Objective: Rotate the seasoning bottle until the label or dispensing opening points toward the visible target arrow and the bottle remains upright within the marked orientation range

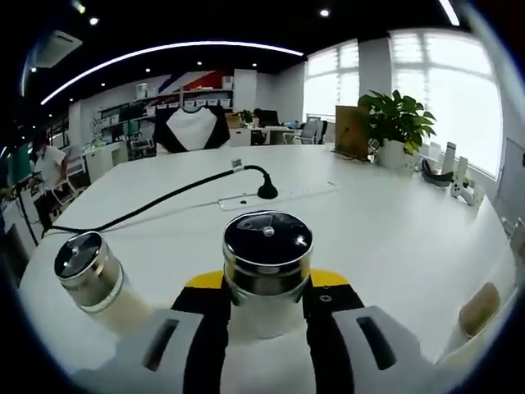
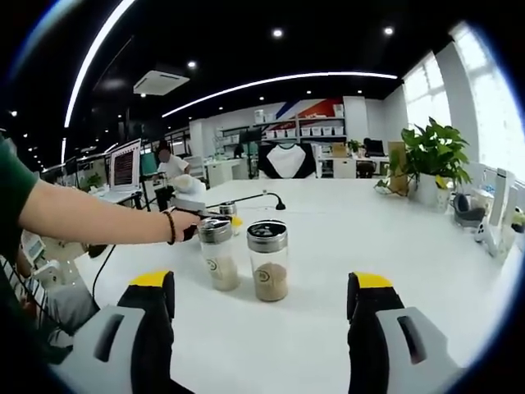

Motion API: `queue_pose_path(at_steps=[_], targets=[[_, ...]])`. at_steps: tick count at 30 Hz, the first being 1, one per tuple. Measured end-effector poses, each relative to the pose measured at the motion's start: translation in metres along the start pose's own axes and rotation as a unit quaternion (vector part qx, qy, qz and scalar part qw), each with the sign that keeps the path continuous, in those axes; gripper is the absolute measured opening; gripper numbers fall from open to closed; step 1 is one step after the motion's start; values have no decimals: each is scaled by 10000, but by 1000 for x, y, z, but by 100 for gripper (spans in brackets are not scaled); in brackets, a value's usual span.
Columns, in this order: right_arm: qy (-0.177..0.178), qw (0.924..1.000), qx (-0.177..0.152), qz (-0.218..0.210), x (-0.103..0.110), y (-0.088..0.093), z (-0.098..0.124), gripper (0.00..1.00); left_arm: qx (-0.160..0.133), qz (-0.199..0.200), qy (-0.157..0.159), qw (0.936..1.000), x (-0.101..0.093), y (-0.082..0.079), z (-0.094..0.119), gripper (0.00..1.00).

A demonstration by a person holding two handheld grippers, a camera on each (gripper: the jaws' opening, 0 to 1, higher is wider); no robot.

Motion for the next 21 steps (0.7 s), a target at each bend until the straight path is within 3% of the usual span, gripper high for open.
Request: queue_pose_path(at_steps=[4, 9, 14, 17, 21], targets=[[19, 10000, -2, -27, -2, 0, 2, 88, -75, -229, -42, 9997, -2, 0, 2, 36], [48, 10000, -8, -27, -3, 0, 4, 87, -144, 86, -90, 9998, 6, 3, 1, 36], [44, 10000, 8, -16, -3, 1, 3, 87, -265, -209, -82, 9994, 2, 4, 9, 36], [34, 10000, -20, -12, -2, -1, 2, 87, -216, 59, -50, 9997, 5, 6, 7, 35], [59, 9999, -28, 113, -3, -4, 1, 87, -272, 8, -17, 9996, 5, 7, 13, 35]])
Point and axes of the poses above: the point that each gripper's makers call its tool centre point, and the gripper's own axes: z roughly backward along the fingers, x roughly to its left, y roughly out of its underside, the point moved 8 cm from there along z, roughly backward along the fingers, and after that the axes turned 6 degrees about -y, right-handed, at the moved point
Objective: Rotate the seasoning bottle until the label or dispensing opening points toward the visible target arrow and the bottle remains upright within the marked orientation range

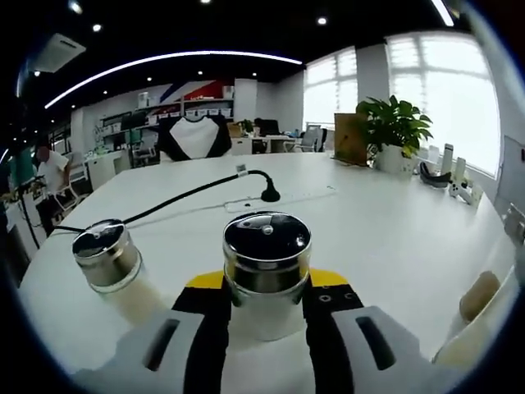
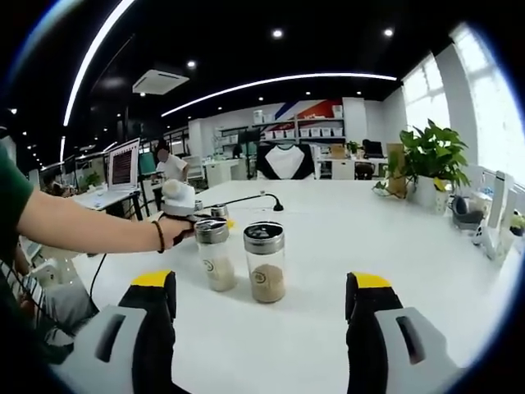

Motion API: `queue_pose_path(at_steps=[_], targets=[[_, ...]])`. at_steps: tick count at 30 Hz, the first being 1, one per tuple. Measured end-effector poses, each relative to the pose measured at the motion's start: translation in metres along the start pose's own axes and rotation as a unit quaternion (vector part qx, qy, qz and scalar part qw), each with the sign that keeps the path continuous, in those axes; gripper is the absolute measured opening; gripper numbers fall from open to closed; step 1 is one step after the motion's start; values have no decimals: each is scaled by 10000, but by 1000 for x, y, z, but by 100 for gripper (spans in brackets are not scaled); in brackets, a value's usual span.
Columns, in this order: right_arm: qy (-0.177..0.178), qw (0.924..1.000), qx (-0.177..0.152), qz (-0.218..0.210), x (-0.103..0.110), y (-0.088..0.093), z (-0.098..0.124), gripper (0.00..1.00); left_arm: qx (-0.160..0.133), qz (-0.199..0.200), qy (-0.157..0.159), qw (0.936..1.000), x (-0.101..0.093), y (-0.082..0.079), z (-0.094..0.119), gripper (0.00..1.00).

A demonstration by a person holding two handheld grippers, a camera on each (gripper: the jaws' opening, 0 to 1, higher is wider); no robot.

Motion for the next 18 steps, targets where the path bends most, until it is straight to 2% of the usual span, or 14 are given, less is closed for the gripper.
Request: queue_pose_path(at_steps=[2, 4, 5, 7, 14, 18], targets=[[14, 10000, 16, 16, 0, 0, 0, 87, -6, -28, 66, 10000, -2, 2, 5, 35], [2, 10000, 18, 8, 0, 0, -1, 87, -58, -318, 119, 9994, -1, 1, 8, 35], [0, 10000, 22, 7, 0, 0, -1, 87, -62, -342, 111, 9993, 1, 1, 8, 35], [-5, 10000, 33, 35, 0, 0, -1, 87, -55, -157, 202, 9997, 0, 2, 15, 35], [-27, 10000, 49, 28, 1, 1, -3, 87, -116, -125, 348, 9992, 3, 8, 35, 35], [-39, 10000, 54, 26, 1, 1, -3, 87, -60, -212, 286, 9993, 2, 13, 49, 35]])
Point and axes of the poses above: the point that each gripper's makers call its tool centre point, and the gripper's own axes: z roughly backward along the fingers, x roughly to its left, y roughly out of its underside, the point moved 8 cm from there along z, roughly backward along the fingers, and after that the axes turned 6 degrees about -y, right-handed, at the moved point
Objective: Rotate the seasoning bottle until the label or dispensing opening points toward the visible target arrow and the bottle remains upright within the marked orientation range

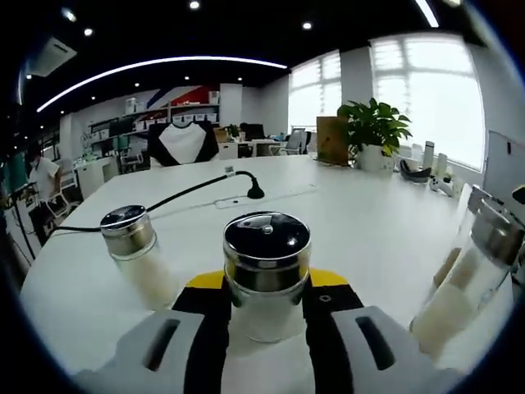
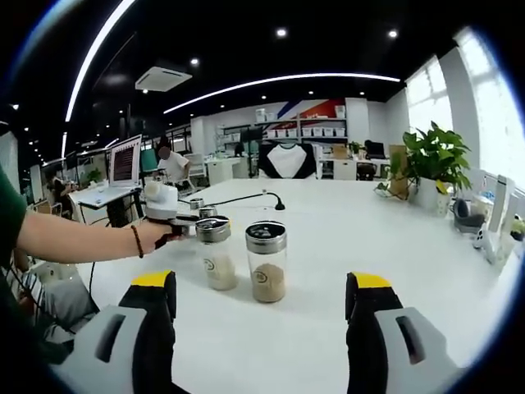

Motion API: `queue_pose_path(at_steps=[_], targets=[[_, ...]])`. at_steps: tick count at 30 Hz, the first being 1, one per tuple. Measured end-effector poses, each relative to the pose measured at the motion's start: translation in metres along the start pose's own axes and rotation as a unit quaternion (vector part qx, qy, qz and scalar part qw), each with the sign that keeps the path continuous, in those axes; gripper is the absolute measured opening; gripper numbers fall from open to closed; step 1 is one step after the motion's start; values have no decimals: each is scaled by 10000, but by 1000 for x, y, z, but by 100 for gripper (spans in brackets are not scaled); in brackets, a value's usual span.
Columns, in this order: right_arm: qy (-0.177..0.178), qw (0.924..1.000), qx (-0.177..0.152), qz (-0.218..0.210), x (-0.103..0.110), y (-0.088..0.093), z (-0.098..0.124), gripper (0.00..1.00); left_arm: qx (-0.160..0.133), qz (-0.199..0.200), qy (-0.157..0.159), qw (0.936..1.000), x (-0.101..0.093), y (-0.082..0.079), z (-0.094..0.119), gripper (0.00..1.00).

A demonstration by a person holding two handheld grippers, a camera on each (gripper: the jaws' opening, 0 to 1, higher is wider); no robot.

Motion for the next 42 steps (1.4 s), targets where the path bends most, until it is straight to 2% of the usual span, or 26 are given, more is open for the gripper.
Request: queue_pose_path(at_steps=[4, 9, 14, 16, 21, 27, 31, 34, 38, 39, 41, 42], targets=[[-12, 10000, -12, 17, 0, -1, -1, 87, -121, 66, 26, 9999, -7, 3, 20, 35], [-15, 10000, 6, 64, -1, -1, -1, 87, -144, -115, 83, 9998, -20, 9, 39, 35], [25, 10000, 40, 79, -4, -1, 0, 87, -257, 80, 170, 9995, -25, 12, 56, 35], [33, 9999, 46, 87, -5, -1, 0, 87, -212, 187, 179, 9994, -27, 17, 64, 35], [9, 9999, 91, 109, -5, 0, -1, 87, -244, 128, 263, 9993, -36, 25, 79, 35], [-32, 9998, 141, 107, -5, 1, -3, 87, -208, 206, 293, 9991, -41, 35, 88, 35], [-42, 9998, 137, 116, -4, 1, -3, 87, -205, 90, 212, 9995, -43, 38, 92, 35], [-66, 9998, 145, 128, -3, 1, -4, 87, -318, 298, 247, 9987, -44, 41, 93, 35], [-59, 9998, 144, 104, -4, 1, -4, 87, -414, 229, 301, 9984, -50, 43, 97, 35], [-60, 9998, 148, 103, -4, 1, -4, 87, -454, 158, 322, 9983, -51, 43, 97, 35], [-62, 9998, 160, 105, -4, 1, -5, 87, -592, -257, 407, 9971, -54, 44, 96, 36], [-66, 9998, 168, 99, -5, 2, -5, 87, -573, 21, 377, 9976, -54, 46, 97, 36]])
Point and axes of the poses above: the point that each gripper's makers call its tool centre point, and the gripper's own axes: z roughly backward along the fingers, x roughly to its left, y roughly out of its underside, the point moved 8 cm from there along z, roughly backward along the fingers, and after that the axes turned 6 degrees about -y, right-handed, at the moved point
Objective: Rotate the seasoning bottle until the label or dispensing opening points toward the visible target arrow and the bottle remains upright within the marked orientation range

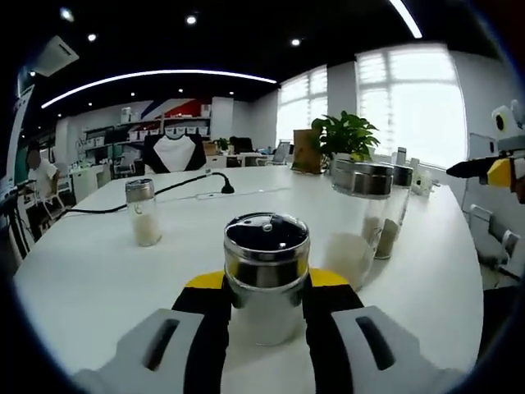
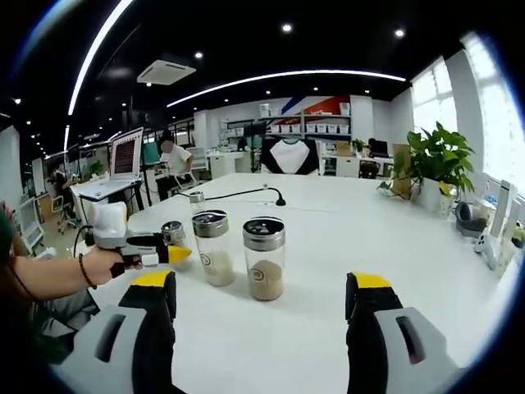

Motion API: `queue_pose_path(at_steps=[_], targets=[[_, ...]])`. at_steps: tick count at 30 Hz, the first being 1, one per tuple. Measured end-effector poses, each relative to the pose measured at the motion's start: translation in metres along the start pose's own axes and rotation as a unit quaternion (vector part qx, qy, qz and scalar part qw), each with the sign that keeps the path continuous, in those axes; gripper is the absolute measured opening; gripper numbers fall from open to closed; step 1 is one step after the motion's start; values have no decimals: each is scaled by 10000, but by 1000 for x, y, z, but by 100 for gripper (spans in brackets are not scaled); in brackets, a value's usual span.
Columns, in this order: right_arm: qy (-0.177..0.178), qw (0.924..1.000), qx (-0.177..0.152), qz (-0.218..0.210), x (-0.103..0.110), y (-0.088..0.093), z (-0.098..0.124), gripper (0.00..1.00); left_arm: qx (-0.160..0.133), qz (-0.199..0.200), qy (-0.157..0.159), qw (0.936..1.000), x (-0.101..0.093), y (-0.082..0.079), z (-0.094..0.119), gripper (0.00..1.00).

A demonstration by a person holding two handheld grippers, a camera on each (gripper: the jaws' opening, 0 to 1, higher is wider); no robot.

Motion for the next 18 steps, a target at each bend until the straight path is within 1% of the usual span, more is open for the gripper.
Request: queue_pose_path(at_steps=[1, 13, 18], targets=[[-5, 10000, 4, -17, 0, 0, -1, 87, -54, -59, 24, 10000, 0, 0, 1, 36], [-36, 10000, 50, -48, 0, 0, -4, 87, -205, -53, -42, 9998, -1, 1, -1, 36], [-15, 10000, 92, 3, 0, 2, -5, 86, -201, -50, -7, 9998, 0, 1, 0, 36]])
Point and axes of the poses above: the point that each gripper's makers call its tool centre point, and the gripper's own axes: z roughly backward along the fingers, x roughly to its left, y roughly out of its underside, the point moved 8 cm from there along z, roughly backward along the fingers, and after that the axes turned 6 degrees about -y, right-handed, at the moved point
